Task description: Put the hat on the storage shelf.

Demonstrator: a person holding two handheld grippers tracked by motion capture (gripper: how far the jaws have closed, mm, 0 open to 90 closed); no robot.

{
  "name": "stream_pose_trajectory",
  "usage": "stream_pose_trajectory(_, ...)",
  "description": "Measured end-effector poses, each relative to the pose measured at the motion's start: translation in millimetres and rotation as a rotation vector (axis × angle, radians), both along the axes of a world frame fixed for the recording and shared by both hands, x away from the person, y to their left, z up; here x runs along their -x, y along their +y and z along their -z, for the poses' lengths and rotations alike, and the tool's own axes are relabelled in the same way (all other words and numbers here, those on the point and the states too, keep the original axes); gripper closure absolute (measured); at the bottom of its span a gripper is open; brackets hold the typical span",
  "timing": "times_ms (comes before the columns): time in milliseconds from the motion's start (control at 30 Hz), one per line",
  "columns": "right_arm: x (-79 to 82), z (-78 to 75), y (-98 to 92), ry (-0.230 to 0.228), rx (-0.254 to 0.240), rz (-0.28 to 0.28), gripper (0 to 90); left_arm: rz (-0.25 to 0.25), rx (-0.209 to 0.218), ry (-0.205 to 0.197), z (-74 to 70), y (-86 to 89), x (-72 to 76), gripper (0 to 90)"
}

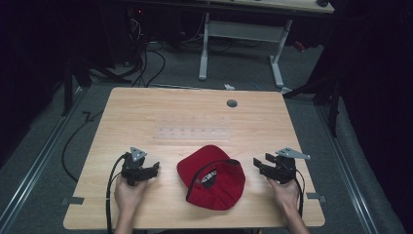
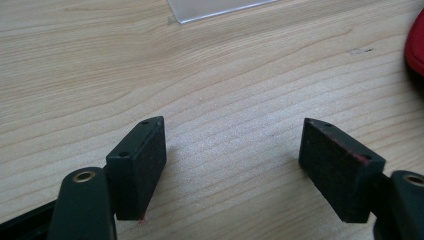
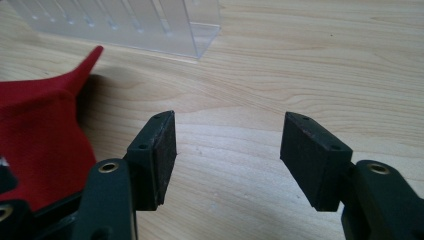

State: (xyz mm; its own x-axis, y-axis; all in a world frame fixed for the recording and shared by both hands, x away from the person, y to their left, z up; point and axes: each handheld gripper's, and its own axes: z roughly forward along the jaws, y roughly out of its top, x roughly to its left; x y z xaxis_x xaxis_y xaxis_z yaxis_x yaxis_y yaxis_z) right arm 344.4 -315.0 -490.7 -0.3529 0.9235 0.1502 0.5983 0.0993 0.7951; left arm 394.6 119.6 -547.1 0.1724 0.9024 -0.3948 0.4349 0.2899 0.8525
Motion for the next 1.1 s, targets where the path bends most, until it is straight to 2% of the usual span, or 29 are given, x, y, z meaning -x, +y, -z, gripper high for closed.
stream_pose_trajectory(200,6.5,-7.8,4.4,-0.026,-0.009,-0.03,39.4,-0.001,0.001,0.0,0.0,-0.1,-0.1,27.2)
stream_pose_trajectory(333,11.5,-12.9,9.7,-0.042,-0.036,-0.061,38.8,-0.001,0.0,0.0,0.0,-0.1,-0.1,27.2)
stream_pose_trajectory(433,15.3,-17.5,15.7,-0.063,-0.045,-0.089,38.2,-0.001,0.0,0.0,0.0,-0.1,-0.1,27.2)
stream_pose_trajectory(700,16.5,-25.2,35.8,-0.081,-0.049,-0.165,34.7,-0.001,0.001,-0.001,0.0,-0.2,-0.1,27.2)
stream_pose_trajectory(1100,7.2,-19.0,58.6,-0.045,-0.006,-0.223,29.4,-0.003,0.001,0.0,0.0,-0.2,-0.2,27.3)
